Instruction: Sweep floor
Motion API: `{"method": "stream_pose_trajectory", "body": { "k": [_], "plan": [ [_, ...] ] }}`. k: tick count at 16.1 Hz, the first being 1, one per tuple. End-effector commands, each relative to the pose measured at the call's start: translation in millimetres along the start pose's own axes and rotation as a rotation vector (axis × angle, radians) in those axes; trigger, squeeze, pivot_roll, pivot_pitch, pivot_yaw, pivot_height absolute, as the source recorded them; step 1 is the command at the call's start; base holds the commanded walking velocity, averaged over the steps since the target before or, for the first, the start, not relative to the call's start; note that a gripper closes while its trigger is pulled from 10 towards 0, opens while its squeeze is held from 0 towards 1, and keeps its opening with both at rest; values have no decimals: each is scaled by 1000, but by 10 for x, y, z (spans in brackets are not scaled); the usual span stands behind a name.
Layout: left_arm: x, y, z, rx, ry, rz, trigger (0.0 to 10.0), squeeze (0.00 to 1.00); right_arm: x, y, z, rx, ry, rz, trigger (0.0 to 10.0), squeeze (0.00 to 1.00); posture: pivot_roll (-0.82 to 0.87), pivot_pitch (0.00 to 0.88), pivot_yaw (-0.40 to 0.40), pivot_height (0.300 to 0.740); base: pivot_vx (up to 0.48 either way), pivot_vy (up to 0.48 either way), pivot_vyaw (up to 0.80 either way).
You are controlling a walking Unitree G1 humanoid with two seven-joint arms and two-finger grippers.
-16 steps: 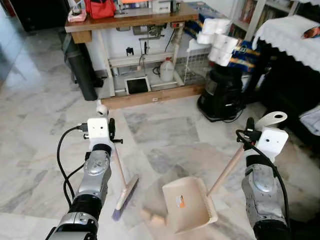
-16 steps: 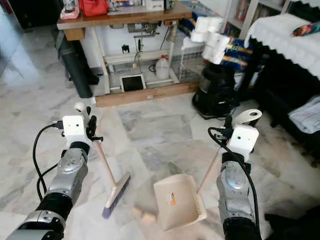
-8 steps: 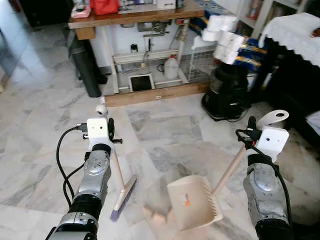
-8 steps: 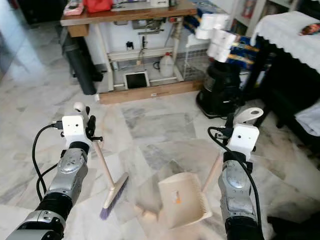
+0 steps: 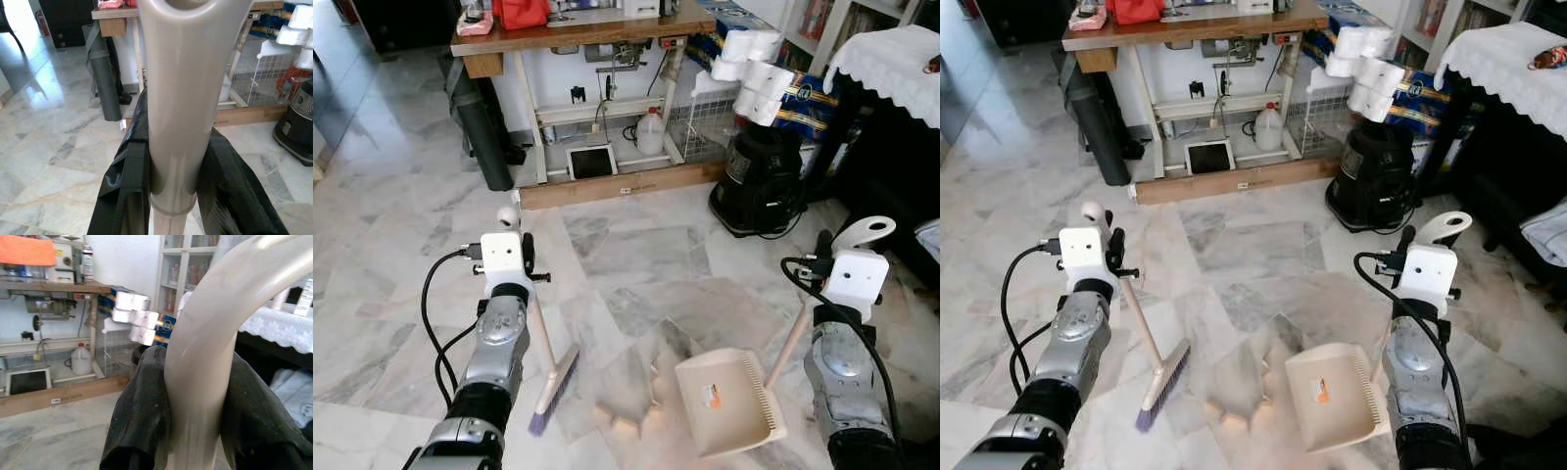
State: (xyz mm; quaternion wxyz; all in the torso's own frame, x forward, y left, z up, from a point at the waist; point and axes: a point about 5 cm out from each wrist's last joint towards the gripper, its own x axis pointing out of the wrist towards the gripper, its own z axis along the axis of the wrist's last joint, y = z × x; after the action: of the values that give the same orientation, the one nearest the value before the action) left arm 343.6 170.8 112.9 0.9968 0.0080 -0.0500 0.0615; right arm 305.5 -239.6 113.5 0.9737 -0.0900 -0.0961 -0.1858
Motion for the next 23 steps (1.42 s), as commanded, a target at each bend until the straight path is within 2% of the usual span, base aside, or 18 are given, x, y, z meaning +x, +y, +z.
{"method": "stream_pose_trajectory", "body": {
  "k": [1,6,12,15,18,20,23],
  "plan": [
    [11,32,62,6,-26,7,10000,0,50,-28,74,5,-46,-29,10000,0,-48,113,31,740,0,0,0],
    [-55,42,112,-5,-39,-3,10000,0,-25,-106,11,-4,-37,-171,10000,0,-21,176,34,740,0,0,0],
    [-117,124,249,-64,-43,45,10000,0,-27,-57,-46,-32,-29,-179,10000,0,34,266,33,740,0,0,0],
    [-103,160,385,-114,-60,87,10000,0,-40,-1,-71,-26,-28,-175,10000,0,57,293,31,740,0,0,0],
    [-89,164,441,-125,-67,108,10000,0,-58,51,-101,-25,-19,-175,10000,0,70,313,31,740,0,0,0],
    [-93,86,456,-151,-47,56,10000,0,-73,106,-98,-24,-23,-163,10000,0,73,323,32,740,0,0,0],
    [-120,-162,447,-226,5,-125,10000,0,-97,132,-120,-21,-20,-159,10000,0,78,327,34,740,0,0,0]
  ]
}}
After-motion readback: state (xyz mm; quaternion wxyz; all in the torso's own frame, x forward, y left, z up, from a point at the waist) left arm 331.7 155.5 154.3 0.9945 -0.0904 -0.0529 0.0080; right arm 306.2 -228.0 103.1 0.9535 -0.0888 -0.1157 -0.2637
